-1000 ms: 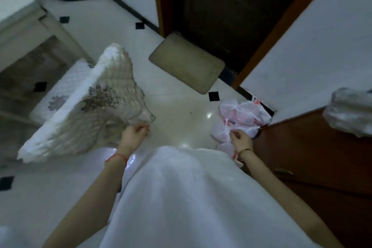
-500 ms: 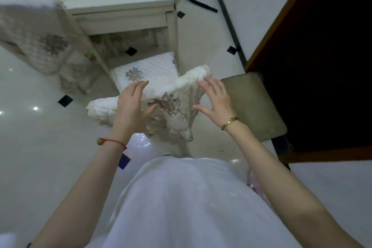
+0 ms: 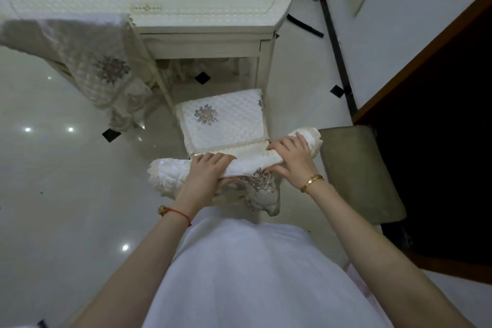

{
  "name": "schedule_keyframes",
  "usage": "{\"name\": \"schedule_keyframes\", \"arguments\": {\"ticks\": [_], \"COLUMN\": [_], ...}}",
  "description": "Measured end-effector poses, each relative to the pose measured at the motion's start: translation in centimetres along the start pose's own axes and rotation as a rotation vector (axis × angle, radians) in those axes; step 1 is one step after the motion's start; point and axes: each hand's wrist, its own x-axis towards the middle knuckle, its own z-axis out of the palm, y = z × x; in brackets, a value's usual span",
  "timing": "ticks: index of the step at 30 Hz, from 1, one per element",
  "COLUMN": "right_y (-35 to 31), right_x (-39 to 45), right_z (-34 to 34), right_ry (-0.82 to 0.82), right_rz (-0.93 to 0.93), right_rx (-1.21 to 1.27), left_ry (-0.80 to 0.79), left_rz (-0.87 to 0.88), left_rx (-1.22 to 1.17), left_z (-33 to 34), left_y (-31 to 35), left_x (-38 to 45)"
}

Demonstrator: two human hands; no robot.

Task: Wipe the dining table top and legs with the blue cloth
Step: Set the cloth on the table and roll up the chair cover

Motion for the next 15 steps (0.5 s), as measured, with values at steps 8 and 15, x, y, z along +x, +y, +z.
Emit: {"name": "schedule_keyframes", "arguments": {"ticks": [8, 15], "right_y": [0.1, 1.3], "right_x": [5.1, 11.9], "right_z": [0.9, 1.0], "right_ry": [0.044, 0.025], "right_rz": [0.018, 0.020], "right_rx": [0.027, 0.038], "left_ry": [0.039, 0.068], "left_rz": [0.034, 0.006], "left_rx": [-0.006, 0.005], "left_z": [-1.4, -2.6], "left_y": [-3.9, -7.6], "left_x": [4.0, 9.4]}}
